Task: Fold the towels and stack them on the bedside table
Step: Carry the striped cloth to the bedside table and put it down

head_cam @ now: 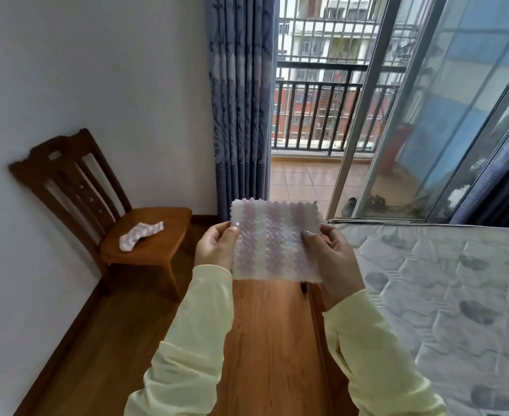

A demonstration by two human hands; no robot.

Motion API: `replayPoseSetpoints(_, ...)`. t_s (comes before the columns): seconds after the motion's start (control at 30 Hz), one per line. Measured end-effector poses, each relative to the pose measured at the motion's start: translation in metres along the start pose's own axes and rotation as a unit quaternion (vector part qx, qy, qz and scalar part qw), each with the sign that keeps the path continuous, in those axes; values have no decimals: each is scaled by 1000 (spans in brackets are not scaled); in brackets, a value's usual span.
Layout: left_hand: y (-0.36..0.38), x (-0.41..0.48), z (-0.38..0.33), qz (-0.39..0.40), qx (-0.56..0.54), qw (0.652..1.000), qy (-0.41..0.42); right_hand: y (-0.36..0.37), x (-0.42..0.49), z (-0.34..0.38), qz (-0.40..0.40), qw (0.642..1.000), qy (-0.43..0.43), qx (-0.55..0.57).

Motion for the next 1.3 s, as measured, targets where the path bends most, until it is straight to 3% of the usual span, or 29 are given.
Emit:
replayPoseSetpoints(0.7,154,369,-153,98,49,994,10,68,362,-115,-108,994,18,0)
replayPoseSetpoints(1.3,404,610,-249,163,64,984,36,-10,680,-169,-173,985,7,-6)
Point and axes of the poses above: each hand's wrist, its own x-axis towards the middle knuckle, its own y-axis out of the palm, z = x × y, the point moved 9 cm from there along x, towards the middle knuckle, and after that the axes turned 15 degrees about -y, right-handed, at the moved point
